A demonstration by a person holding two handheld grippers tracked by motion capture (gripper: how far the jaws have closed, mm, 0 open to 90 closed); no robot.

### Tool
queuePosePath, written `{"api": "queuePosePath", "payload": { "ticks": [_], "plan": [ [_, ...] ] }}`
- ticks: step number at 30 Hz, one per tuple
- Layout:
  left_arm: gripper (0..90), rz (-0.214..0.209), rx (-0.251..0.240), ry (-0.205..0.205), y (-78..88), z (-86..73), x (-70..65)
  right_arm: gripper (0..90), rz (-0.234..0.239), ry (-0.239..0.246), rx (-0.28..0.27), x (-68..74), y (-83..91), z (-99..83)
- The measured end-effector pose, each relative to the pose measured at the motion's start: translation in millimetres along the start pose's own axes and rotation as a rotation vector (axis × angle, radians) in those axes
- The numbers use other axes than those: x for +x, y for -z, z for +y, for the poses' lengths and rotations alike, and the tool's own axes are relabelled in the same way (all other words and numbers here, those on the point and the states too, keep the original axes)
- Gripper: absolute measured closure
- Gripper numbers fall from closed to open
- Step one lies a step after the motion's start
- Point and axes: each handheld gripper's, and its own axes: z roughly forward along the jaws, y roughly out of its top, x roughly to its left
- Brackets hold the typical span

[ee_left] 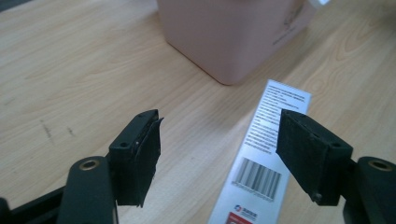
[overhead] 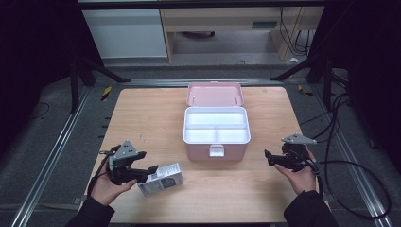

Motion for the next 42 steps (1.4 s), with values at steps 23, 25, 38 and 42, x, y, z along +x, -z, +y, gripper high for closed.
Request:
{"api": "queuePosePath", "payload": {
  "ticks": [23, 25, 38, 42],
  "plan": [
    [36.8, -0.084, 0.176, -0.081, -31.9, -8.1, -14.2, 15.6, 0.021, 0.036, 0.046, 3.0, -7.2, -1.6],
    [40.3, -0.087, 0.183, -0.081, -32.7, -8.8, -14.1, 15.6, 0.023, 0.040, 0.049, 2.9, -7.5, -1.8],
    [46.8, -0.077, 0.240, -0.039, -35.8, -5.2, -15.7, 15.6, 0.025, 0.045, 0.058, 3.3, -8.7, -2.1],
    [48.1, -0.055, 0.259, -0.035, -40.1, 2.5, -15.0, 15.5, 0.030, 0.049, 0.065, 3.6, -9.9, -2.0]
  ]
}}
